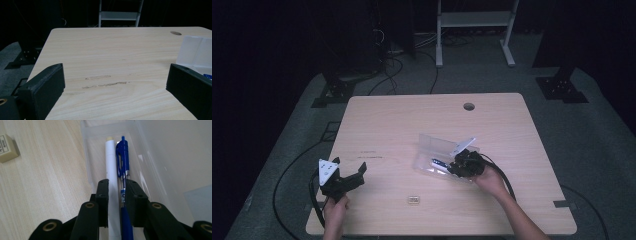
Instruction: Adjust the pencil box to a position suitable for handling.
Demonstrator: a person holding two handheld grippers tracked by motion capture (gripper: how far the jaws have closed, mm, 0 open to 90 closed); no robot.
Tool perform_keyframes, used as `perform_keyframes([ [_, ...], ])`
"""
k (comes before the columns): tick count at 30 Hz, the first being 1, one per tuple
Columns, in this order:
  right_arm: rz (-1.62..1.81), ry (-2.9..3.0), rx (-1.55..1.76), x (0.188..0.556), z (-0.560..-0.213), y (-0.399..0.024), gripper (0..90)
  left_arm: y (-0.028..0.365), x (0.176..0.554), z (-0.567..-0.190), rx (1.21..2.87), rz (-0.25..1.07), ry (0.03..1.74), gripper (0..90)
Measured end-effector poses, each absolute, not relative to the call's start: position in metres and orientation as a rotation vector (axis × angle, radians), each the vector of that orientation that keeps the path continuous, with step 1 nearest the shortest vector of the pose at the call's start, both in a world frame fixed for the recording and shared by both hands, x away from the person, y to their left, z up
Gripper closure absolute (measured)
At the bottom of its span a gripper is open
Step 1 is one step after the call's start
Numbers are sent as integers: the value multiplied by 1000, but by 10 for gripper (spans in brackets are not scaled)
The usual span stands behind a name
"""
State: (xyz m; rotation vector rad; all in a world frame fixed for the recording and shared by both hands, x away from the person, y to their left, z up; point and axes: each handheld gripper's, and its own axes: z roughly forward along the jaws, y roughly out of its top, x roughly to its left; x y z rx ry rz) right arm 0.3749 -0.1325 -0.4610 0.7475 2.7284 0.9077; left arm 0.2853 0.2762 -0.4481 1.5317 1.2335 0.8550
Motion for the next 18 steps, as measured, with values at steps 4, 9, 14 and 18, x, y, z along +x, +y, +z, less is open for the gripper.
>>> perform_keyframes([
  [4,929,2728,736,372,-457,-134,699,277,285,-448,1532,853,1235,11],
  [9,947,2722,719,365,-451,-131,680,277,285,-448,1531,852,1237,11],
  [14,977,2721,679,357,-446,-128,667,277,285,-448,1531,851,1236,11],
  [18,988,2734,647,351,-443,-124,655,276,286,-448,1532,853,1236,11],
])
